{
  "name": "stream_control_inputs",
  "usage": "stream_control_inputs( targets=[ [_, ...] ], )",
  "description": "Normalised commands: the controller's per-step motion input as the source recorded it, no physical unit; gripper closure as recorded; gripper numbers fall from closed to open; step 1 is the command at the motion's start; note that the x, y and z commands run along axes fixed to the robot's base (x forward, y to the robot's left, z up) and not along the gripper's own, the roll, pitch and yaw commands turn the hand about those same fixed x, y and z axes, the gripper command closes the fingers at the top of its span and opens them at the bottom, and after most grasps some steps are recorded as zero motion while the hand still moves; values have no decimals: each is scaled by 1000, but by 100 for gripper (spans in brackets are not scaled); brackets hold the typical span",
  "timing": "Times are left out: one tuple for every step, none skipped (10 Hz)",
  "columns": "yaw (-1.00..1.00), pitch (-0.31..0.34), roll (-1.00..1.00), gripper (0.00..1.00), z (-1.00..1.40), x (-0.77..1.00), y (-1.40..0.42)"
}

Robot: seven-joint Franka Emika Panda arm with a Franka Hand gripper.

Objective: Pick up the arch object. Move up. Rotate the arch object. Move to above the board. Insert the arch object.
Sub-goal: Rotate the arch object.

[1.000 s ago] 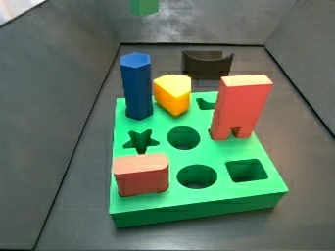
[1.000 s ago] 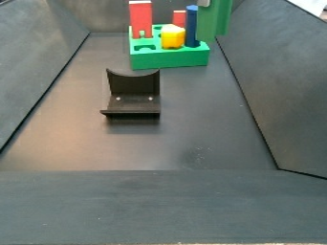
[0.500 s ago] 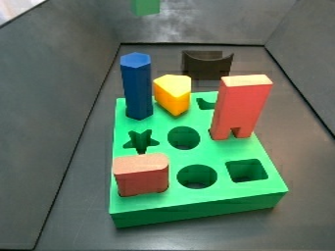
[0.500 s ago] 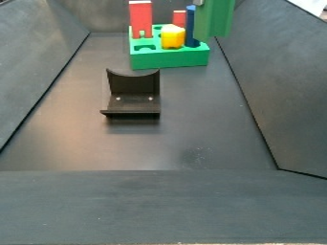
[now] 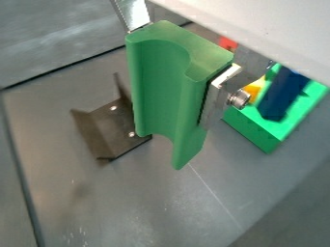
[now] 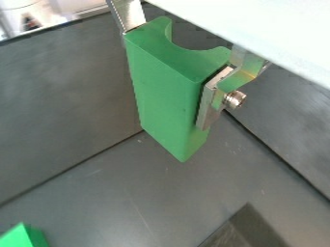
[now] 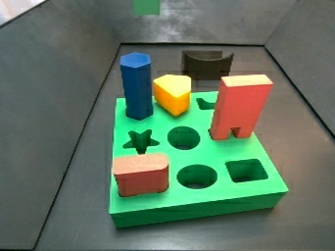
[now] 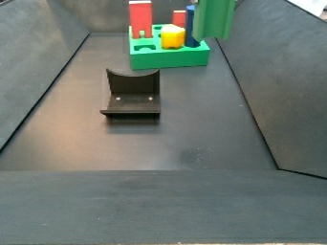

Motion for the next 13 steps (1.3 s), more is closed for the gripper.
stream_control_inputs(
  targets=[
    [-668,-13,7,100,0,-1,7],
    [-396,-13,7,100,0,-1,7],
    [-301,-13,7,100,0,-1,7],
    [-177,-13,-193,100,-1000,0,0],
    [-114,-33,-192,100,-1000,10,1],
    [-90,-32,-190,100,-1000,14,3],
    [-77,-31,-183,100,-1000,15,5],
    [-62,-39,-174,100,-1000,17,7],
    [-57,-42,-175,100,-1000,17,7],
    [-56,-48,-178,100,-1000,20,7],
    [-52,-50,-176,100,-1000,22,8],
    [-50,-50,-172,100,-1000,24,9],
    [-50,-51,-173,100,-1000,27,10]
  ],
)
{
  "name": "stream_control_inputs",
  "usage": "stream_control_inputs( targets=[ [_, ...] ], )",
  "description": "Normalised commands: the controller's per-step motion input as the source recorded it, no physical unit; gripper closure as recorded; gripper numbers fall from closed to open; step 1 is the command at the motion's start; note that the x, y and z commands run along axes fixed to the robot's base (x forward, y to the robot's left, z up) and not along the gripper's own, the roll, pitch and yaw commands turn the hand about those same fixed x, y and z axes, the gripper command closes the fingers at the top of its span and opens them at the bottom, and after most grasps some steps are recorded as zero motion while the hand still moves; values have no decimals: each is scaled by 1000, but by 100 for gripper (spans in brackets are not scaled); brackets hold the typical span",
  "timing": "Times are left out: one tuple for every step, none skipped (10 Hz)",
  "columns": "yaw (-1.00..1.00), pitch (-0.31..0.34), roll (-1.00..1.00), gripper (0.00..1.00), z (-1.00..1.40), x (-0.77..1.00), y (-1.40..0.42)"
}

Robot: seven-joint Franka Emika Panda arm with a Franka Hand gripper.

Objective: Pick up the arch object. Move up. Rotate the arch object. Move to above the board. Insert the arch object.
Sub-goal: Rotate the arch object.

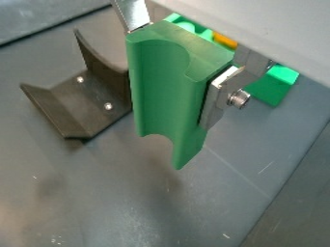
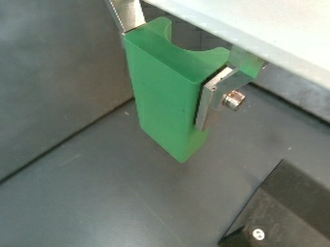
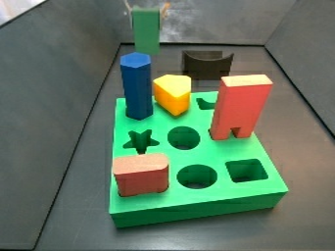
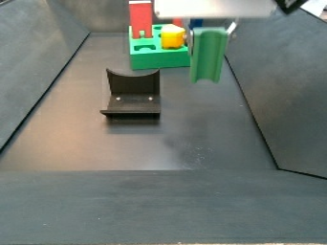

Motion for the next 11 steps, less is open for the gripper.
stream_control_inputs(
  targets=[
    [-49,-55,-181,100,-1000,32,12],
    [-47,-57,-189,100,-941,29,12],
    [-43,-58,-200,100,-742,25,14],
    [-41,-58,-205,100,-645,24,13],
    [-37,-57,-216,100,-452,26,13],
    [-34,-53,-223,100,-311,28,14],
    [-29,-48,-232,100,-127,34,17],
    [-29,-48,-232,100,-127,34,17],
    [-29,-48,-232,100,-127,34,17],
    [-30,-26,-235,100,-125,9,16],
    [-30,-27,-35,0,0,0,0]
  ],
)
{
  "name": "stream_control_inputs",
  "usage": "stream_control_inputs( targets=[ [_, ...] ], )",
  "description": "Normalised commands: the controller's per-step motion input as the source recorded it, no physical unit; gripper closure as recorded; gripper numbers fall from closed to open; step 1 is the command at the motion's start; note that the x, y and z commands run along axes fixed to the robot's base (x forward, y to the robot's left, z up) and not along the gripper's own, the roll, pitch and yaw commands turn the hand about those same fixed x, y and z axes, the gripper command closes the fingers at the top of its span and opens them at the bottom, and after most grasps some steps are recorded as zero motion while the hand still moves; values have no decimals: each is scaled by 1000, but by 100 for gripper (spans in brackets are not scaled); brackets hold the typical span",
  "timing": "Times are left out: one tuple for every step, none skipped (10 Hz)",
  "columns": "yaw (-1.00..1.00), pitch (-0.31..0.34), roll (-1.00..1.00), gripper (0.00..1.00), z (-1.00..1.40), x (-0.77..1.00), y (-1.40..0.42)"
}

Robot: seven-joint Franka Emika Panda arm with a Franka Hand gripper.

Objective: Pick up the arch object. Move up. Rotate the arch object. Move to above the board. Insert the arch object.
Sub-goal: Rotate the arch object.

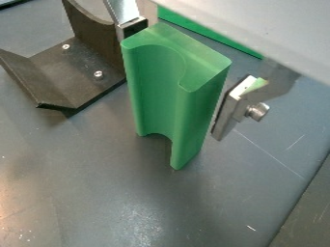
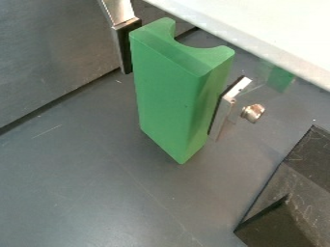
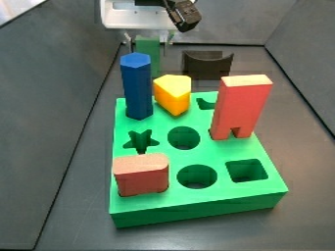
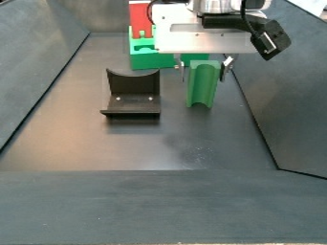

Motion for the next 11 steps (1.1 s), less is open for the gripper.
stream_control_inputs(
  targets=[
    [-28,-26,-35,0,1000,0,0],
    [-27,-13,-36,0,1000,-13,0],
    [-27,20,-34,0,1000,-34,3],
    [-27,32,-27,0,938,-31,10],
    [-29,44,-16,0,722,-20,15],
    [-30,48,-8,0,550,-17,17],
    [-32,55,0,0,370,-17,16],
    [-33,59,8,0,195,-11,16],
    [1000,5,1,0,0,0,83],
    [1000,5,1,0,-21,5,72],
    [1000,5,1,0,-12,12,31]
  ],
)
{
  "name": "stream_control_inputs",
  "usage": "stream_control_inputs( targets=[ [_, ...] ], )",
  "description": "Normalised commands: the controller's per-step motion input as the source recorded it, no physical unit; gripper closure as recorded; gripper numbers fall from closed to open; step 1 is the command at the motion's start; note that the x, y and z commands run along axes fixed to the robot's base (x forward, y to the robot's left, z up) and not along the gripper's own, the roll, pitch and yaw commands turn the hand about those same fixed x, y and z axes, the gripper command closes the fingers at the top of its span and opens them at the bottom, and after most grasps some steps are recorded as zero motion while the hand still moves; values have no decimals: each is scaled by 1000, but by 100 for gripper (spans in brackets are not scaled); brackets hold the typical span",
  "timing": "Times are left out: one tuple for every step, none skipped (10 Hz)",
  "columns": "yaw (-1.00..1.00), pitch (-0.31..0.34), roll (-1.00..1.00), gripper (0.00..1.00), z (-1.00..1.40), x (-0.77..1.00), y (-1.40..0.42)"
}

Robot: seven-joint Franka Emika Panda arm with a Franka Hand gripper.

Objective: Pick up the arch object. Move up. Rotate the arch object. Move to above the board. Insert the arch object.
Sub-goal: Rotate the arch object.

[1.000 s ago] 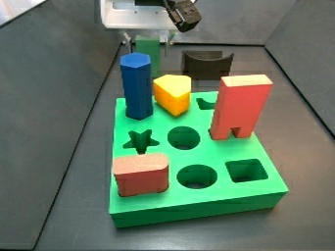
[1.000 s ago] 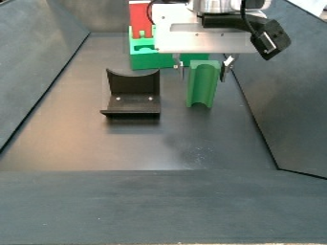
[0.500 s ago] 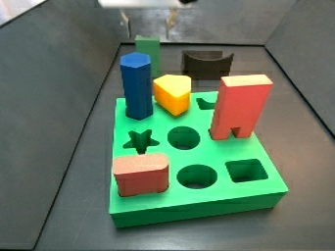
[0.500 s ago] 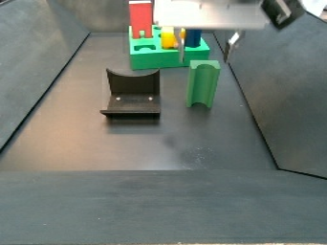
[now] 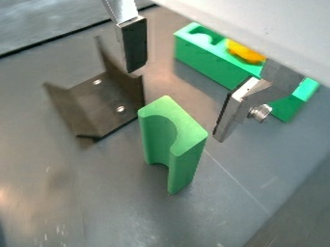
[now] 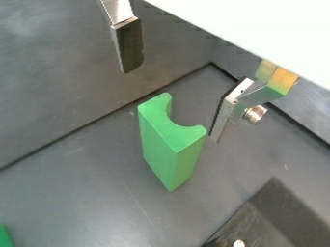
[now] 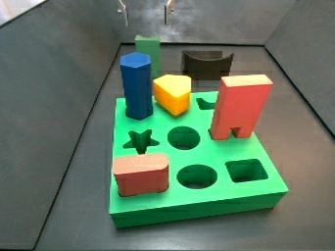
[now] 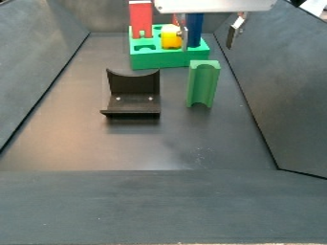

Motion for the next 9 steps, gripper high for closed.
stream_control_inputs(
  targets=[
    [1000,5,1,0,-13,12,23],
    [1000,5,1,0,-13,12,20],
    [1000,5,1,0,-13,13,11],
    [1000,5,2,0,-13,13,6],
    [1000,5,2,0,-13,13,3],
    [1000,5,2,0,-13,13,3],
    [1000,6,2,0,-13,14,2],
    [1000,6,2,0,-13,14,2],
    [1000,6,2,0,-13,14,1]
  ],
)
